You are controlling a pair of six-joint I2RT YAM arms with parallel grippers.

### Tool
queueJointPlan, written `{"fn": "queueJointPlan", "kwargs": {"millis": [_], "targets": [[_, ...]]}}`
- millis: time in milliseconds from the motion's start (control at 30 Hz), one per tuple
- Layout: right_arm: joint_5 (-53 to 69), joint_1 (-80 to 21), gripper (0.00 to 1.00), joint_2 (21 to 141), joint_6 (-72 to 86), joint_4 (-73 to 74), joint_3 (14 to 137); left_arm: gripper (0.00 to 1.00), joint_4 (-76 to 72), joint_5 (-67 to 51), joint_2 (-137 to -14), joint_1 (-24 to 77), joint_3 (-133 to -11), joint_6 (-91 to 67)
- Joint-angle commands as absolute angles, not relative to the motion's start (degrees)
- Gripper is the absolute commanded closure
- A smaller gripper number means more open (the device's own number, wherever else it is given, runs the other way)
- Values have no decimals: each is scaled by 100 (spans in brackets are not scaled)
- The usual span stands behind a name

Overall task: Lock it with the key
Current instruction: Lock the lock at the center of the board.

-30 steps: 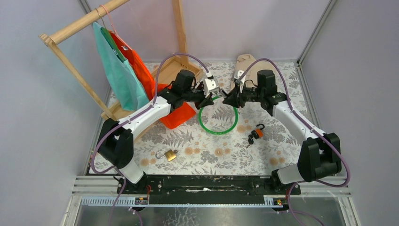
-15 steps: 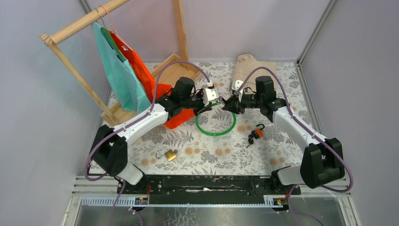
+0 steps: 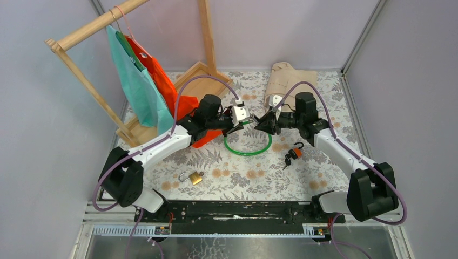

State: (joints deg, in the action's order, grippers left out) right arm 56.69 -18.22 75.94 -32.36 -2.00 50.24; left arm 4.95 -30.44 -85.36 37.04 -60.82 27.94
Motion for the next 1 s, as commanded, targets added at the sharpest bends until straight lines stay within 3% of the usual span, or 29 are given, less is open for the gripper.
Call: {"fn": "queueJointPlan", "kwargs": {"millis": [0, 233, 500, 967], "targets": [[6025, -1901, 100, 7519, -2943, -340, 4757, 100, -290, -3032, -8427, 3738, -5928, 2255], [5993, -1899, 100, 7497, -3081, -369, 4642, 96, -486, -3288, -8407, 3735, -5751, 2044], [5981, -1907, 100, 7570, -3432, -31, 4704, 67, -47, -3554, -8360, 3729, -5862, 2350], [5959, -1901, 100, 7698, -3832, 408, 4855, 44, 1235, -3690, -8235, 3627, -6649, 3041]]}}
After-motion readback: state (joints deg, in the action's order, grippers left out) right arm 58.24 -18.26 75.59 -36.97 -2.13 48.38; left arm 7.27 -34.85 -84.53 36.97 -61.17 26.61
